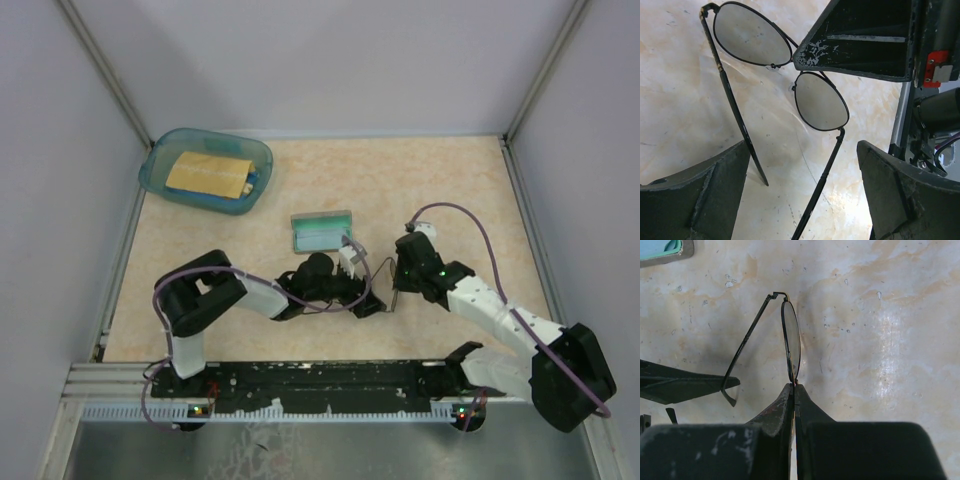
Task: Organize the sunglasses
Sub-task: Fold the sunglasses.
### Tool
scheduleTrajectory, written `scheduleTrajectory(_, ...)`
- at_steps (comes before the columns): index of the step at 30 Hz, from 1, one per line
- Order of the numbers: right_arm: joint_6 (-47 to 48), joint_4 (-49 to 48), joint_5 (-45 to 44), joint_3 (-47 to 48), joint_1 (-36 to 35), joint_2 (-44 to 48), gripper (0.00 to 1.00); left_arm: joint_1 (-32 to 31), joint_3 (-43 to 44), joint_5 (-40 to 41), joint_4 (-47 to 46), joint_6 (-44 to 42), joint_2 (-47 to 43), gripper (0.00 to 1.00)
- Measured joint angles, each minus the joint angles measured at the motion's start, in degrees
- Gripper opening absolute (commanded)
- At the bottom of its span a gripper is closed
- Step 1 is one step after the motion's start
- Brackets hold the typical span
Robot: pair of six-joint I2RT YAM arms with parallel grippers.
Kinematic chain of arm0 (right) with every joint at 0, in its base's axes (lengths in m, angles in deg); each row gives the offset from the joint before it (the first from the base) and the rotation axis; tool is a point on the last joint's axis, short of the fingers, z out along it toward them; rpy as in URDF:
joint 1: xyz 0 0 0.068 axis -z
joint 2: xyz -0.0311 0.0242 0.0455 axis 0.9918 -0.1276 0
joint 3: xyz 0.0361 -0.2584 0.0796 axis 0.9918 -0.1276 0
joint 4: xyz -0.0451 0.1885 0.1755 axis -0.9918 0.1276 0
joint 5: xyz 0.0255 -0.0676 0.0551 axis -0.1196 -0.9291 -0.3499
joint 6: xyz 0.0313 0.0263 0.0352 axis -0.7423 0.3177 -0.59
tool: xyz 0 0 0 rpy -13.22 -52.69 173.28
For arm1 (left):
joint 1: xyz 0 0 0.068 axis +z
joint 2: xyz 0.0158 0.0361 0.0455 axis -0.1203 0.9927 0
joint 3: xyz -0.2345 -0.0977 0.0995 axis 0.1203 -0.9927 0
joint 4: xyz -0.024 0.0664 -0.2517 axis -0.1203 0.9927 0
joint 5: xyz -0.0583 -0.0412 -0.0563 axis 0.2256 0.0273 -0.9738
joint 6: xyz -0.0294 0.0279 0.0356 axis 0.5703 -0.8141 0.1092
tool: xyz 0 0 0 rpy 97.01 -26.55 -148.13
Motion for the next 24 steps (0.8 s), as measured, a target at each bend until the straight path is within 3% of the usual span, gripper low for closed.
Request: scheduleTrajectory(24, 0.0, 0.0, 0.0, 0.0, 0.0, 0.0, 0.00, -2.0, 3.8, -2.1, -0.2, -0.6, 1.5, 0.93)
